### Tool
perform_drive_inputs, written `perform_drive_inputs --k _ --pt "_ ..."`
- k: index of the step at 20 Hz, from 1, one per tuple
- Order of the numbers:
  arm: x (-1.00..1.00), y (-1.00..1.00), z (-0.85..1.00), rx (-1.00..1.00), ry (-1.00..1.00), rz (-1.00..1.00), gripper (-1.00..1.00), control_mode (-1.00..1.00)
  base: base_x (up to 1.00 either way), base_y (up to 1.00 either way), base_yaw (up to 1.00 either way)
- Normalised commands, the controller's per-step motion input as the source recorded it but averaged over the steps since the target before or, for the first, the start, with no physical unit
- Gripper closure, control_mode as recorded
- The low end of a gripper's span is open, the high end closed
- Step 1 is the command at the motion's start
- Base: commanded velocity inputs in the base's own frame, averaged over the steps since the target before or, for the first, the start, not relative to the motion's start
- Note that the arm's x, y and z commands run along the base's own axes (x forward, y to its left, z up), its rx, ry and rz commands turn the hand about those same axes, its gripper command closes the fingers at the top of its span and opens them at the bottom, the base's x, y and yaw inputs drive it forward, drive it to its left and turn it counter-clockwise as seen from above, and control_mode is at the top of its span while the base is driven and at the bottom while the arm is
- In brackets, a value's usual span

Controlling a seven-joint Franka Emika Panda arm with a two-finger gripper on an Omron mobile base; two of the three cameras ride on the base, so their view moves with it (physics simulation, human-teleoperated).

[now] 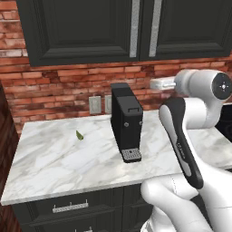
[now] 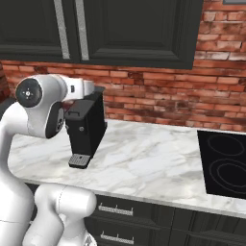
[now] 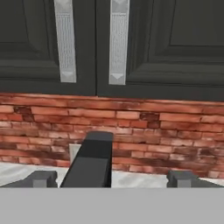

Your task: Pick the dish brush and dish brush from the cabinet and place them on the counter.

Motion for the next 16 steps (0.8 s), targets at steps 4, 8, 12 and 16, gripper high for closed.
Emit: perform_drive_inputs --k 4,8,12,16 --pt "0.00 0.00 0.43 0.00 -0.25 0.00 -1.00 -1.00 0.00 0.00 0.00" --pt "0.00 0.00 0.42 0.00 -0.28 0.00 -1.00 -1.00 0.00 0.00 0.00" --pt "-0.01 0.00 0.40 0.00 -0.28 0.00 -1.00 -1.00 0.00 0.00 0.00" --pt "-0.02 0.00 0.37 0.00 -0.26 0.00 -1.00 -1.00 0.00 0.00 0.00"
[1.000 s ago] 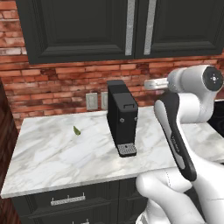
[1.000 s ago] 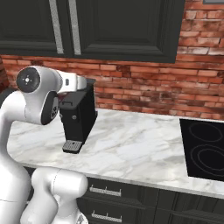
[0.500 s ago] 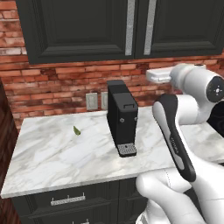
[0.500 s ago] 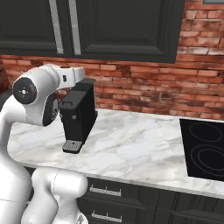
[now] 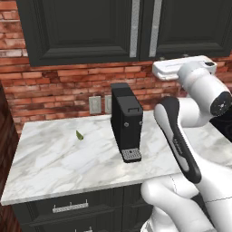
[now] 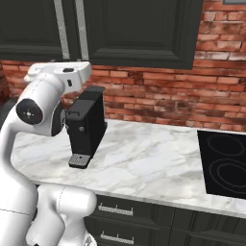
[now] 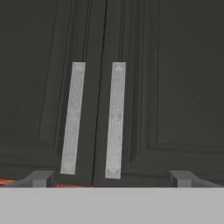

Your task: Pick the dish brush and dish brush from the cabinet and place them on the counter.

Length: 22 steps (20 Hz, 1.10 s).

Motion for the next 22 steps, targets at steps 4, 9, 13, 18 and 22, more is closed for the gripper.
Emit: perform_drive_inputs --k 4,9,13,18,22 --pt "-0.01 0.00 0.33 0.00 -0.19 0.00 -1.00 -1.00 0.00 0.00 0.00" --pt "0.00 0.00 0.30 0.00 -0.14 0.00 -1.00 -1.00 0.00 0.00 0.00" --pt "0.00 0.00 0.25 0.00 -0.07 0.00 -1.00 -1.00 0.00 0.00 0.00" --pt "0.02 0.00 0.12 0.00 -0.02 0.00 -1.00 -1.00 0.00 0.00 0.00" --pt "0.20 -0.03 0.00 0.00 0.00 0.00 -1.00 -1.00 0.00 0.00 0.00"
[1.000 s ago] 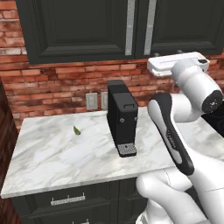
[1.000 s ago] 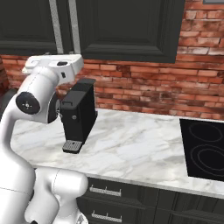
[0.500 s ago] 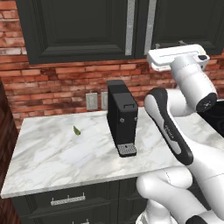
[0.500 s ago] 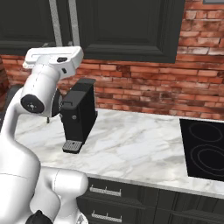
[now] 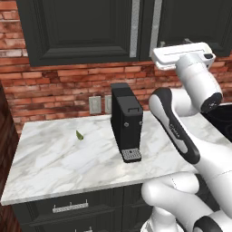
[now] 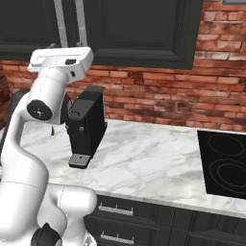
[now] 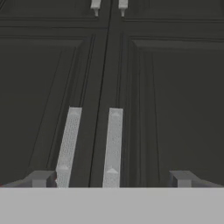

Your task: Pick the dish brush and dish brush from the cabinet and place them on the counter.

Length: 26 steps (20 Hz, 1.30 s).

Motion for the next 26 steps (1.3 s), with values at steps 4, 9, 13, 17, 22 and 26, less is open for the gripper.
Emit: perform_drive_inputs --k 4,9,13,17,22,26 --pt "0.29 -0.02 -0.02 0.00 0.01 0.00 -1.00 -1.00 0.00 0.00 0.00" --pt "0.34 -0.02 -0.05 0.00 0.00 0.00 -1.00 -1.00 0.00 0.00 0.00" --pt "0.34 0.00 -0.09 0.00 0.00 0.00 -1.00 -1.00 0.00 0.00 0.00" --pt "0.35 0.00 -0.11 0.00 0.00 0.00 -1.00 -1.00 0.00 0.00 0.00" --pt "0.36 0.00 -0.08 0.00 0.00 0.00 -1.00 -1.00 0.00 0.00 0.00" --pt "0.37 -0.01 -0.06 0.00 0.00 0.00 -1.00 -1.00 0.00 0.00 0.00"
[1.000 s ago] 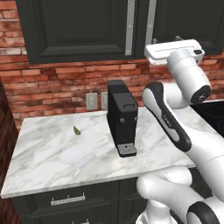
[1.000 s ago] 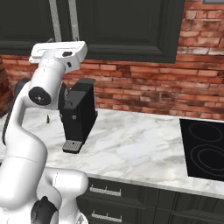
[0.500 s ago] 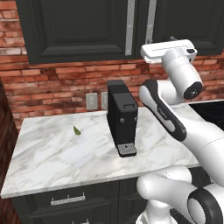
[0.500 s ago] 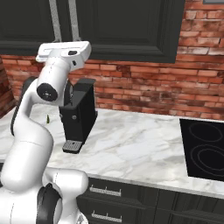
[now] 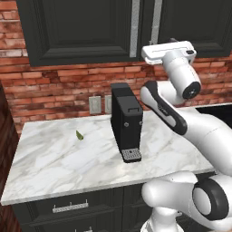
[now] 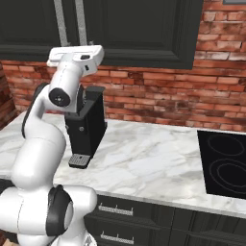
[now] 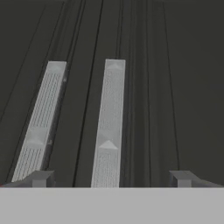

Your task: Pick the dish brush and dish brush from the cabinet and place them on the counter.

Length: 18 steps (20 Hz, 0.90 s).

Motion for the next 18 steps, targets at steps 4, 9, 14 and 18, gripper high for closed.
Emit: perform_drive_inputs --k 4,9,14,18 --pt "0.38 0.00 -0.06 0.00 0.00 0.00 -1.00 -1.00 0.00 0.00 0.00" --pt "0.39 0.00 -0.06 0.00 0.00 0.00 -1.00 -1.00 0.00 0.00 0.00" --pt "0.37 0.00 -0.04 0.00 0.00 0.00 -1.00 -1.00 0.00 0.00 0.00" --pt "0.39 0.00 -0.02 0.00 0.00 0.00 -1.00 -1.00 0.00 0.00 0.00"
